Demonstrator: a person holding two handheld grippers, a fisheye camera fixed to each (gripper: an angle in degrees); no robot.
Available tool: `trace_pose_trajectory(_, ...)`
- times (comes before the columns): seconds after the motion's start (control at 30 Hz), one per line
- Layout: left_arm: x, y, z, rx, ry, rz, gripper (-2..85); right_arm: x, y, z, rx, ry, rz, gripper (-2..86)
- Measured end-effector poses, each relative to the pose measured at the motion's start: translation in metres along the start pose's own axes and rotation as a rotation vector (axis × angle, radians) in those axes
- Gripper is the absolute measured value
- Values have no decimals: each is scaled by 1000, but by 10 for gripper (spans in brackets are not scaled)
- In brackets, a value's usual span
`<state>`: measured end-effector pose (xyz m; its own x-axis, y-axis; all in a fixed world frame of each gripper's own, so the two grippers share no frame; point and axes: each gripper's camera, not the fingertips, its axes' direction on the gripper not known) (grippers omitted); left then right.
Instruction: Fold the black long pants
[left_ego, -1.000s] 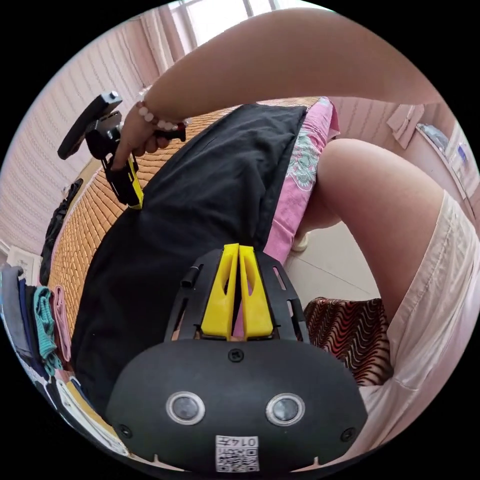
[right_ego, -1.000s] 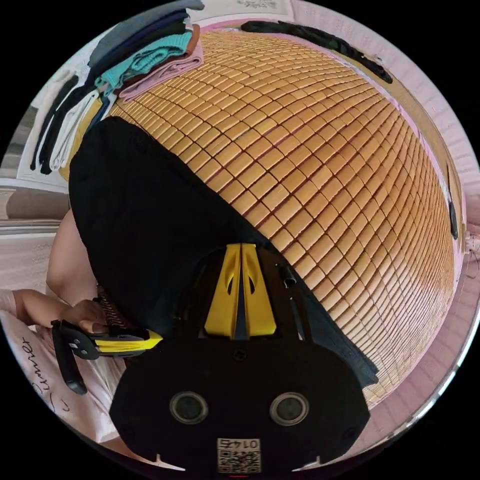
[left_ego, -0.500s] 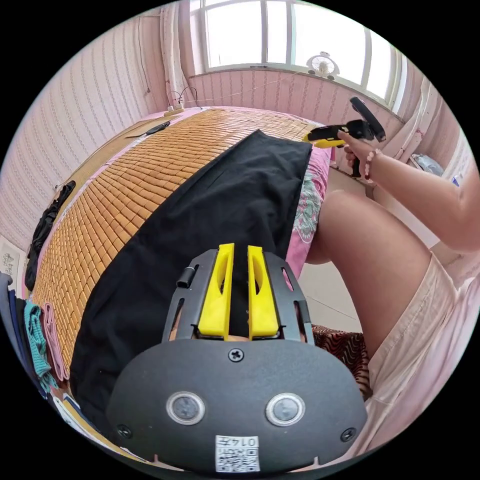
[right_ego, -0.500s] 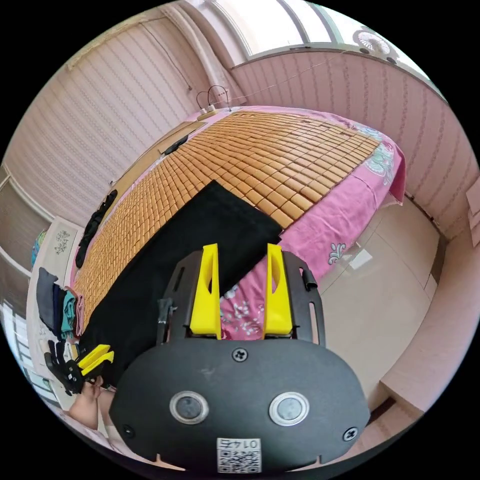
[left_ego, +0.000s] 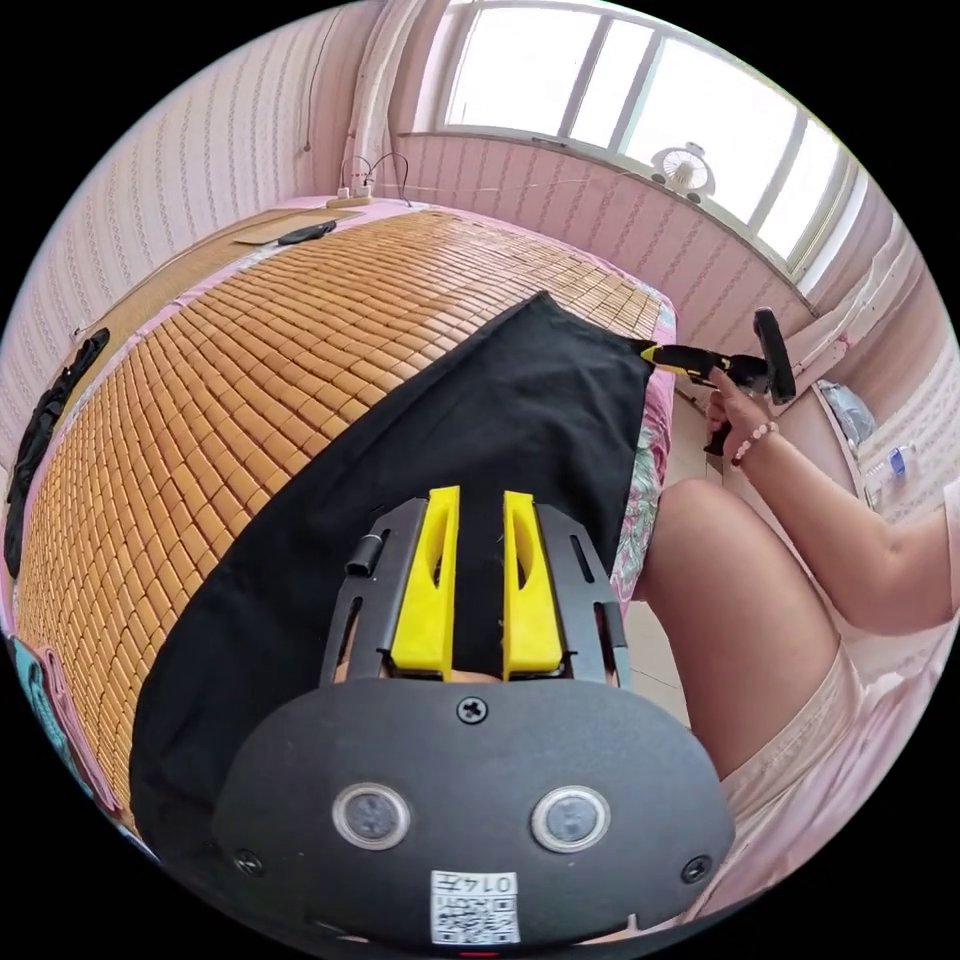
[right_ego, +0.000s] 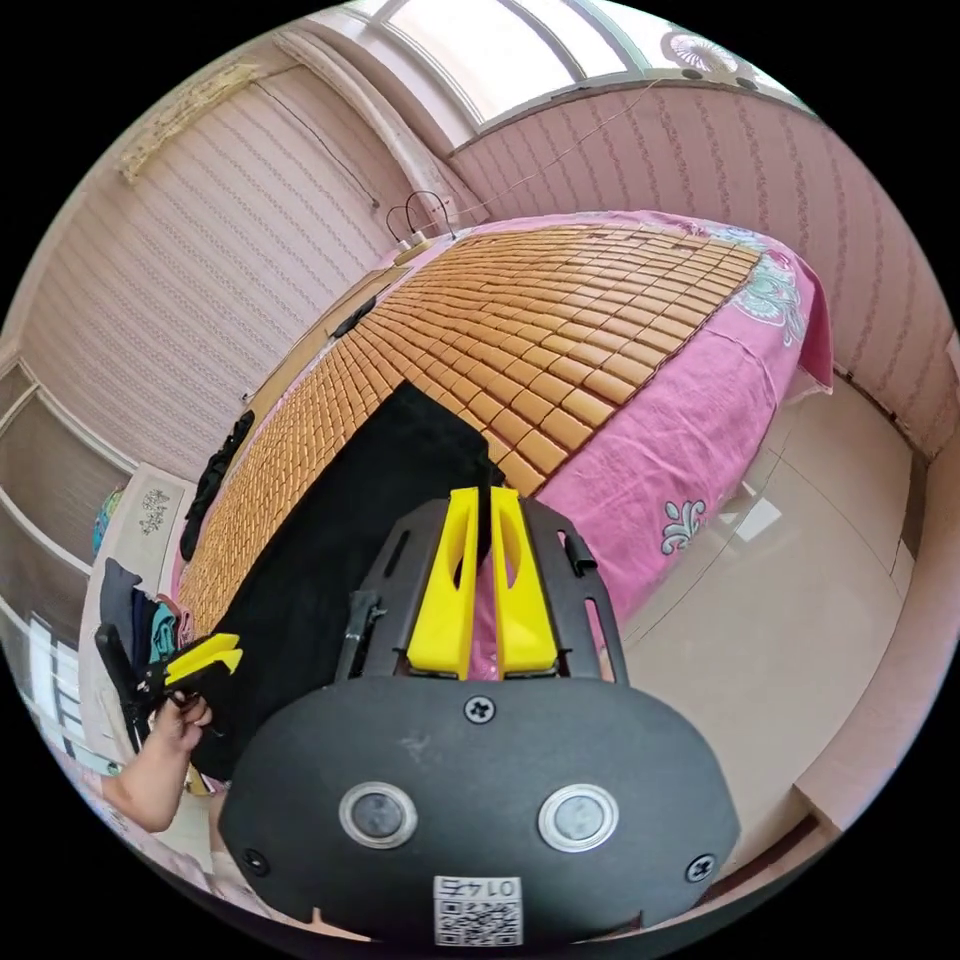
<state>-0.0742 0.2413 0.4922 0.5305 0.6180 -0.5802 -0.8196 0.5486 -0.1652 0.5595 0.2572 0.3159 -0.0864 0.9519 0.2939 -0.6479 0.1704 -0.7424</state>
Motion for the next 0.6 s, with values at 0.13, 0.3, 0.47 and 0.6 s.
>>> trace_pose_trajectory(0.13,-14,1,10,16,1,-49,64,-21,-3,-29,34,-247,-97,13)
trace_pose_trajectory(0.3,-48,13,-43,155,84,-229,74,-153,21,-51,-142,-500,-573,11)
trace_pose_trajectory(0.47,-93,67,-105,238,96,-403,77,-247,134,2,-568,-476,-908,11)
trace_pose_trajectory(0.6,-120,102,-108,157,103,-533,88,-260,229,51,-797,-245,-1061,12)
